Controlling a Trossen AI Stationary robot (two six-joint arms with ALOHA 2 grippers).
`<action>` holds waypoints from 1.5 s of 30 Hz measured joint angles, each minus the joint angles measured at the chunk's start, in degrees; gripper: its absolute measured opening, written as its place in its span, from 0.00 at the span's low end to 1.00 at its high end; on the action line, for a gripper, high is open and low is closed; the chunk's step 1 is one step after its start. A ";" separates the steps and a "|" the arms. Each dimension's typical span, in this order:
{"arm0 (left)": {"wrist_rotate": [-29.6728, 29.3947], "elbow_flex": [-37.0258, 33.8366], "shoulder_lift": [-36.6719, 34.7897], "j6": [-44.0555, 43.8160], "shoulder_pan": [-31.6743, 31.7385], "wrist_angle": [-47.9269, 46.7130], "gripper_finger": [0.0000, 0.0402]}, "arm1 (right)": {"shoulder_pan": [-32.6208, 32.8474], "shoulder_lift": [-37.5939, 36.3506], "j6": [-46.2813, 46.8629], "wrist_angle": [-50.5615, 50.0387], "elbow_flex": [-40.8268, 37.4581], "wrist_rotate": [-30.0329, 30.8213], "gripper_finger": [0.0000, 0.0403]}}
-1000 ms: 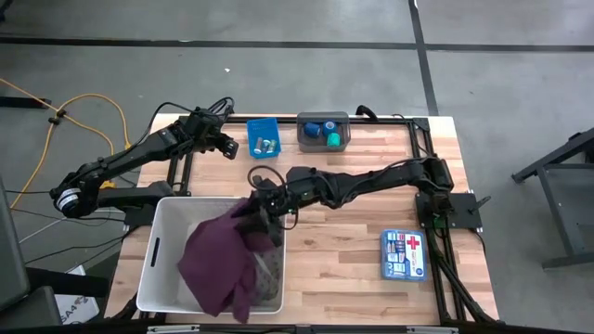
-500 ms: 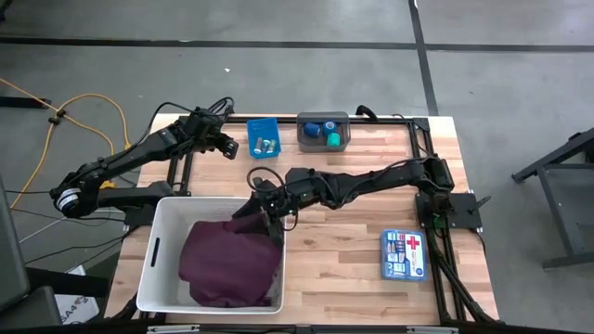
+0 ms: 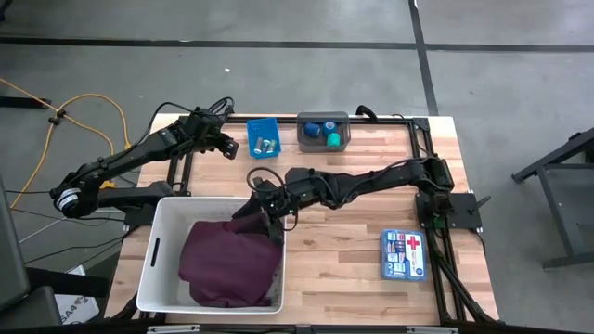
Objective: Pick & place medical supplies in basket/bin
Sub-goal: Return to Home Position
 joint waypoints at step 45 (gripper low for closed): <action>0.00 0.00 -0.02 0.00 0.00 0.66 0.34 | -14.39 -12.98 -9.09 -25.15 -0.04 7.28 0.43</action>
